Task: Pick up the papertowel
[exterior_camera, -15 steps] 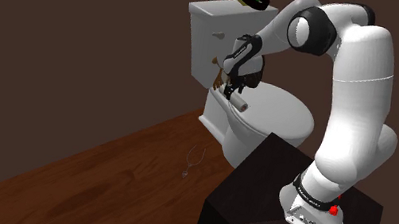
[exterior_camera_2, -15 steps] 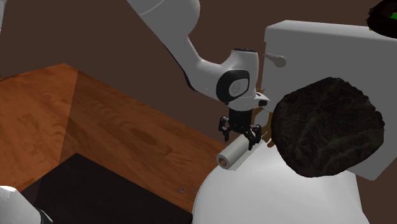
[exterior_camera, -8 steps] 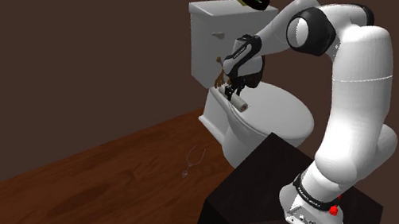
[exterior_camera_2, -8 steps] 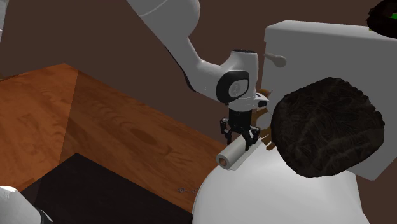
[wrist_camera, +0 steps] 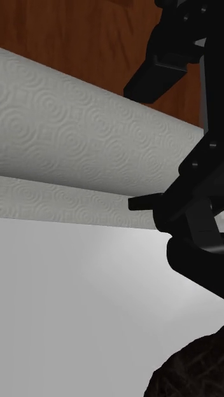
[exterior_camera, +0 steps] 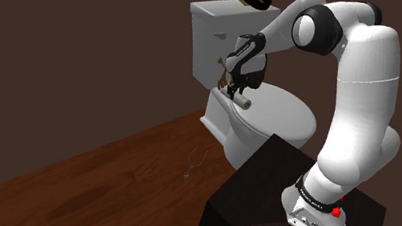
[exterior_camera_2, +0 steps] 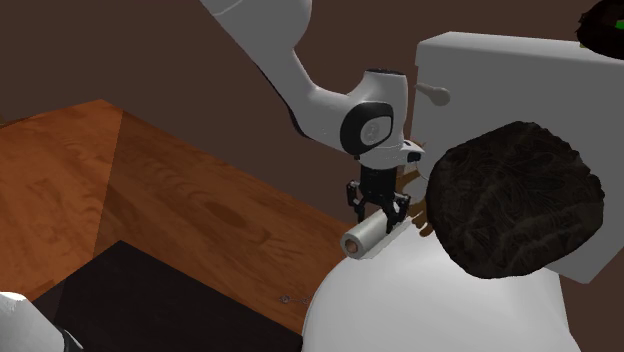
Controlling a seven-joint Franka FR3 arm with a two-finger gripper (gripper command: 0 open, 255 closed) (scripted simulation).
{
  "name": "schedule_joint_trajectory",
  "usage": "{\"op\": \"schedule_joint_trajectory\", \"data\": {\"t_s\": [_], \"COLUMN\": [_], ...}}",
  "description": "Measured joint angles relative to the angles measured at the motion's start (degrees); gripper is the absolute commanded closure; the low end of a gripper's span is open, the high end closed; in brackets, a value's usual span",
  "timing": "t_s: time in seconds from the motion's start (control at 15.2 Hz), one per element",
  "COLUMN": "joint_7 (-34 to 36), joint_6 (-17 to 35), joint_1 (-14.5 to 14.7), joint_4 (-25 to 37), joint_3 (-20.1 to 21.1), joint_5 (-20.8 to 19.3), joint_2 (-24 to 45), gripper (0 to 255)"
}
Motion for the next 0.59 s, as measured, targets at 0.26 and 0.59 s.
{"op": "schedule_joint_trajectory", "data": {"t_s": [0.26,0.59], "joint_7": [0.0,0.2], "joint_6": [-2.4,-5.1], "joint_1": [0.3,0.7], "joint_4": [-0.1,0.0], "joint_3": [-0.4,-0.7], "joint_5": [-0.4,-1.0], "joint_2": [-2.5,-5.1], "gripper": [255,255]}}
